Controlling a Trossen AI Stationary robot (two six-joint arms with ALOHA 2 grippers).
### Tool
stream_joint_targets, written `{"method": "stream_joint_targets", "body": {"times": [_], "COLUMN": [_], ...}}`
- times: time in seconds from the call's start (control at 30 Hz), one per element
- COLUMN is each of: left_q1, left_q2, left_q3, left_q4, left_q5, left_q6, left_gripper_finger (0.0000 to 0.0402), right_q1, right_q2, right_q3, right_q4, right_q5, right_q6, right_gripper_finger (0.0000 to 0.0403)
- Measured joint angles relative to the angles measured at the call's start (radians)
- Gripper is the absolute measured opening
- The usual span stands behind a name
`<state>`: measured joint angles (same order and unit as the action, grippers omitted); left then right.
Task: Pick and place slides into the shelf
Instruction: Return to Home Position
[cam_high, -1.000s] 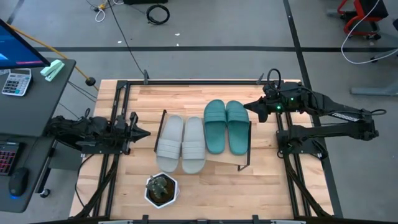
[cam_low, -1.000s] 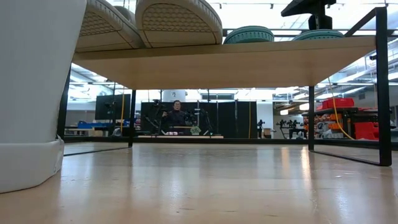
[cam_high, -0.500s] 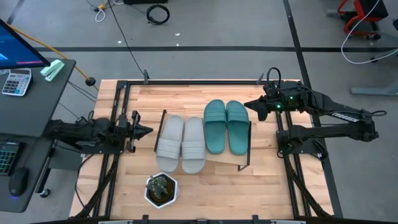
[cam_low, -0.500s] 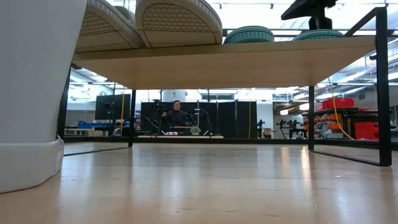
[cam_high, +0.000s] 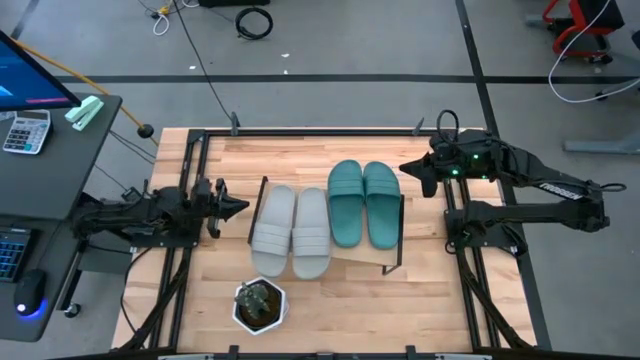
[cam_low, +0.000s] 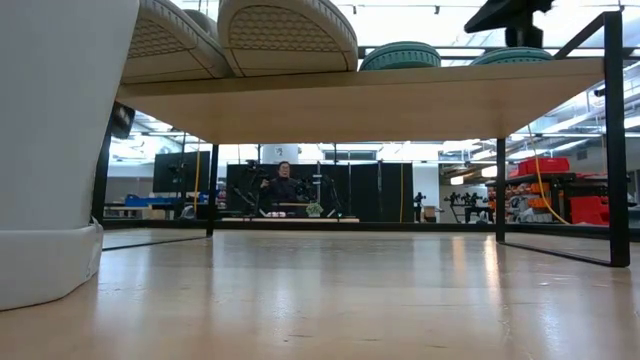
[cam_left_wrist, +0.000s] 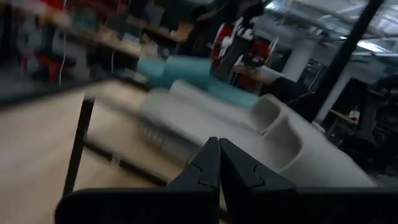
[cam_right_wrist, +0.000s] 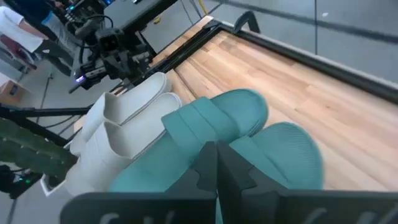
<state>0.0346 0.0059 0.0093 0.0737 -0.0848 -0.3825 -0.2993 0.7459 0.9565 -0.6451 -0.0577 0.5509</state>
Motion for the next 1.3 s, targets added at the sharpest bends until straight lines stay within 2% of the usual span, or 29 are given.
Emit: {"method": "stream_joint_targets", "body": {"times": [0.13,0.27,0.37,0.47,0.63,0.83,1.1,1.3], "left_q1": [0.002,0.002,0.002,0.002,0.001,0.002,0.002,0.002], "left_q2": [0.001,0.006,0.006,0.006,0.007,0.007,0.007,0.007], "left_q3": [0.001,0.001,0.0,0.0,0.0,-0.001,-0.001,-0.001], "left_q4": [-0.04,-0.039,-0.029,-0.028,-0.023,-0.016,-0.014,-0.013], "left_q5": [0.008,0.008,0.006,0.02,0.106,0.13,0.096,0.092], "left_q6": [-0.156,-0.17,-0.122,-0.025,0.164,0.272,0.356,0.362], "left_gripper_finger": [0.0018,0.003,0.0036,0.0034,0.002,0.0007,0.0019,0.001], "right_q1": [-0.001,-0.01,-0.013,-0.013,-0.012,-0.012,-0.012,-0.012], "right_q2": [-0.067,-0.151,-0.241,-0.351,-0.472,-0.493,-0.493,-0.493], "right_q3": [0.0,-0.016,-0.09,-0.239,-0.454,-0.546,-0.552,-0.552], "right_q4": [-0.015,-0.009,0.018,0.164,0.397,0.405,0.408,0.404], "right_q5": [0.027,0.03,0.045,0.047,0.046,0.025,0.026,0.02], "right_q6": [-0.045,-0.08,-0.063,0.005,0.066,0.084,0.077,0.067], "right_gripper_finger": [0.0,0.0,0.0,0.0,0.0,0.0,0.0,0.0]}}
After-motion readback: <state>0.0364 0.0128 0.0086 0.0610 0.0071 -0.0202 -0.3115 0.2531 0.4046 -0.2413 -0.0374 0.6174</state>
